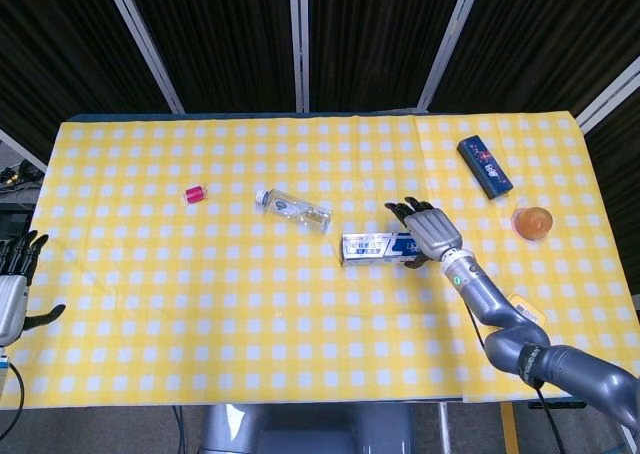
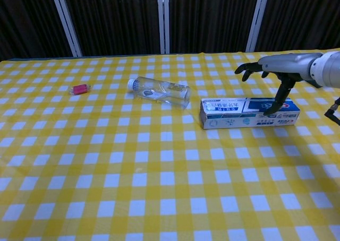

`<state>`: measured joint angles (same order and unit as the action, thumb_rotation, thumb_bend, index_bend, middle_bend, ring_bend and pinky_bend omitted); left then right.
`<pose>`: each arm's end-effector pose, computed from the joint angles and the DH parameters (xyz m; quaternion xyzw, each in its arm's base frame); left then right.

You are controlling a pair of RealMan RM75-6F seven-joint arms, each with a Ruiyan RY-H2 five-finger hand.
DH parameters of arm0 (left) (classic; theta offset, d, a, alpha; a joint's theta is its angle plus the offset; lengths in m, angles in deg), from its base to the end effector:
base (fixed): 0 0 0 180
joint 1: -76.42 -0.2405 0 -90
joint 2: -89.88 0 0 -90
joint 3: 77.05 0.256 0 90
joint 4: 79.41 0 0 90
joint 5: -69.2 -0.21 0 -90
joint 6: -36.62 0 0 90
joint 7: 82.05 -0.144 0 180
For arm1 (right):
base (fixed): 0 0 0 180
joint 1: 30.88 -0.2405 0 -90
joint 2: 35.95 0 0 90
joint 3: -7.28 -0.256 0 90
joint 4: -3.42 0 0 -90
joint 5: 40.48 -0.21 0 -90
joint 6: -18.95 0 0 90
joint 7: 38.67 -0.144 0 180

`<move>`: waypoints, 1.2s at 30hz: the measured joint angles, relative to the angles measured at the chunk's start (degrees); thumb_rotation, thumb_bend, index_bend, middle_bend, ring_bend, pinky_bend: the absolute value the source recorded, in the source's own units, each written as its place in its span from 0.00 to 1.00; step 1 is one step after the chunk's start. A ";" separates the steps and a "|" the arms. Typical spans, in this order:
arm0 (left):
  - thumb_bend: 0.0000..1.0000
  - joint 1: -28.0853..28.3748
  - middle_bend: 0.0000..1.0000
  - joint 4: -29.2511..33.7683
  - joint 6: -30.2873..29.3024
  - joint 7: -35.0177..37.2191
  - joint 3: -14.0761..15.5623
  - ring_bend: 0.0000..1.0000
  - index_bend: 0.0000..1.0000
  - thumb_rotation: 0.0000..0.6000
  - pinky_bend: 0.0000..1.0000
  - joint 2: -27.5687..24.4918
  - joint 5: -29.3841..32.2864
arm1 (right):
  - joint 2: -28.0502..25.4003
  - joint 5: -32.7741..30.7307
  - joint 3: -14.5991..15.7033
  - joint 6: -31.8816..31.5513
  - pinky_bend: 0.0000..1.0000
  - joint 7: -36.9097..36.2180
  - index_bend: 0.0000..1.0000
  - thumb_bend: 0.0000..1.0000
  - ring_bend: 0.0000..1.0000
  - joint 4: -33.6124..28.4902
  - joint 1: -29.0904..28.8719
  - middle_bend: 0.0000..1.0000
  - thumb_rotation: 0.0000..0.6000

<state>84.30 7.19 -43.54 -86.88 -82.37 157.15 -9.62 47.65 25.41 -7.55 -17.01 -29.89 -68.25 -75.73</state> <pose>-0.3334 0.2078 0.1537 -0.5922 -0.3772 -0.3358 0.6279 -0.1905 -0.4027 0.0164 0.7571 -0.4056 0.2957 0.4181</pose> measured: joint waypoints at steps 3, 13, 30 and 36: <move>0.00 0.08 0.00 -0.09 0.27 -0.09 -0.04 0.00 0.00 1.00 0.00 0.06 0.29 | 1.54 -1.03 0.70 1.15 0.24 0.17 0.17 0.00 0.13 1.68 -1.05 0.24 1.00; 0.00 0.64 0.00 -0.50 1.33 -0.08 -0.25 0.00 0.00 1.00 0.00 0.35 1.09 | 3.42 -1.36 2.04 0.19 0.44 -0.27 0.36 0.14 0.36 3.94 -1.69 0.45 1.00; 0.00 0.74 0.00 0.46 1.25 0.30 -0.13 0.00 0.00 1.00 0.00 -0.22 0.94 | 1.03 6.13 2.70 -8.59 0.48 -4.82 0.44 0.23 0.40 0.86 0.03 0.49 1.00; 0.00 0.37 0.00 1.21 0.45 1.01 0.15 0.00 0.00 1.00 0.00 -0.88 0.14 | -5.38 12.24 3.17 -14.61 0.49 -3.49 0.46 0.23 0.42 -7.75 1.16 0.51 1.00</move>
<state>84.67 8.40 -43.09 -85.88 -82.22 156.27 -9.47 42.27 37.65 -4.38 -31.62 -33.38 -76.00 -74.57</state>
